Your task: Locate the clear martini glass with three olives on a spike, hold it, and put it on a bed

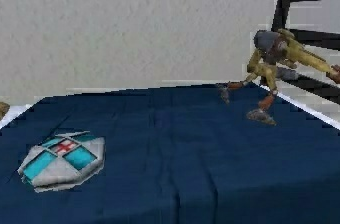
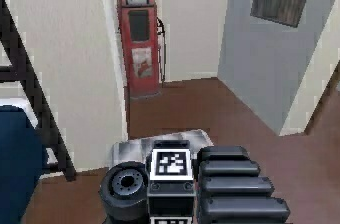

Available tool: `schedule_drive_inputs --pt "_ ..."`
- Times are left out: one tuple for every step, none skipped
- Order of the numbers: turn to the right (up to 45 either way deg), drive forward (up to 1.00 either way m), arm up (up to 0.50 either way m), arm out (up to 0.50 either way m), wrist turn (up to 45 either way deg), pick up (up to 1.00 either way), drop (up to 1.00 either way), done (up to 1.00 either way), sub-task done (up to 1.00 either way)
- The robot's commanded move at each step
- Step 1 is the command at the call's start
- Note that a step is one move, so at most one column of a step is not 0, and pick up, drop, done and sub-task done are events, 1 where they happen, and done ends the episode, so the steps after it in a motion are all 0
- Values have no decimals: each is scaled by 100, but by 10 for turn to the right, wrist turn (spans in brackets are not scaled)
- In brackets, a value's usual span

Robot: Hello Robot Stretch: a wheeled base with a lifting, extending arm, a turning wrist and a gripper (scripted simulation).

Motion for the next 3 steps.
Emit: schedule_drive_inputs --pt "210 0 0 0 0 0 0 0 0" --pt "0 15 0 0 0 0 0 0 0" --pt "-450 0 0 0 0 0 0 0 0"
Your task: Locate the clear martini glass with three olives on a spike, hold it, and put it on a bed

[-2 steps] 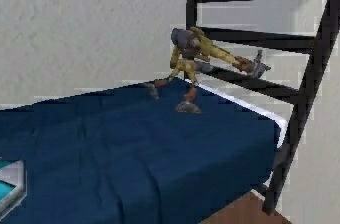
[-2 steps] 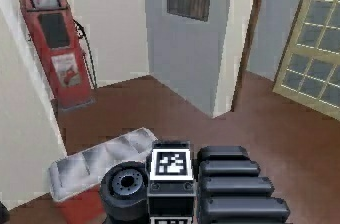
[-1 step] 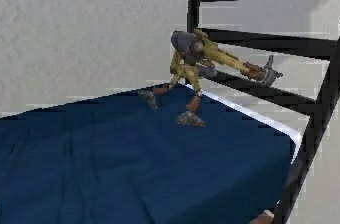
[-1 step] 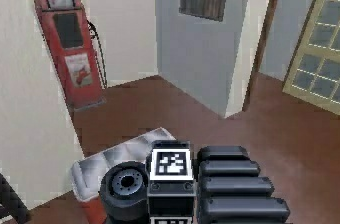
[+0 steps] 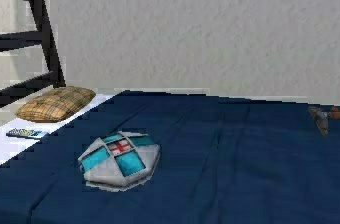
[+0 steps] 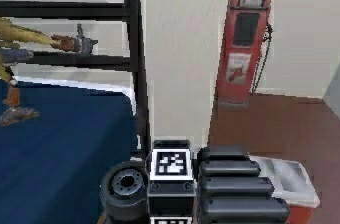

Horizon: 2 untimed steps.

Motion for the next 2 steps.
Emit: schedule_drive_inputs --pt "-150 0 0 0 0 0 0 0 0" --pt "450 0 0 0 0 0 0 0 0"
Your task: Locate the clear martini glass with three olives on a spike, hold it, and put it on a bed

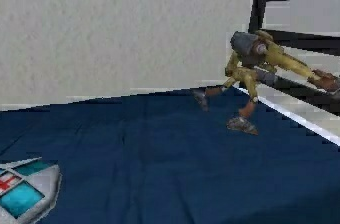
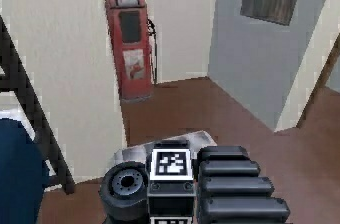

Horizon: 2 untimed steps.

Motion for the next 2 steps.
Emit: schedule_drive_inputs --pt "90 0 0 0 0 0 0 0 0" --pt "-390 0 0 0 0 0 0 0 0"
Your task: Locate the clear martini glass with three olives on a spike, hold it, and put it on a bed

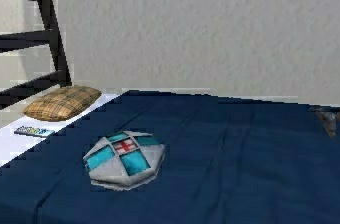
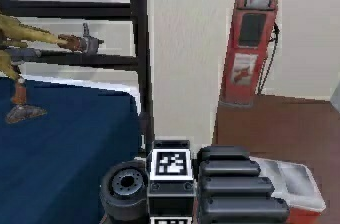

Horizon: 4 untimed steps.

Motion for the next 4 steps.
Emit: schedule_drive_inputs --pt "210 0 0 0 0 0 0 0 0" --pt "-120 0 0 0 0 0 0 0 0" --pt "-450 0 0 0 0 0 0 0 0" --pt "-330 0 0 0 0 0 0 0 0"
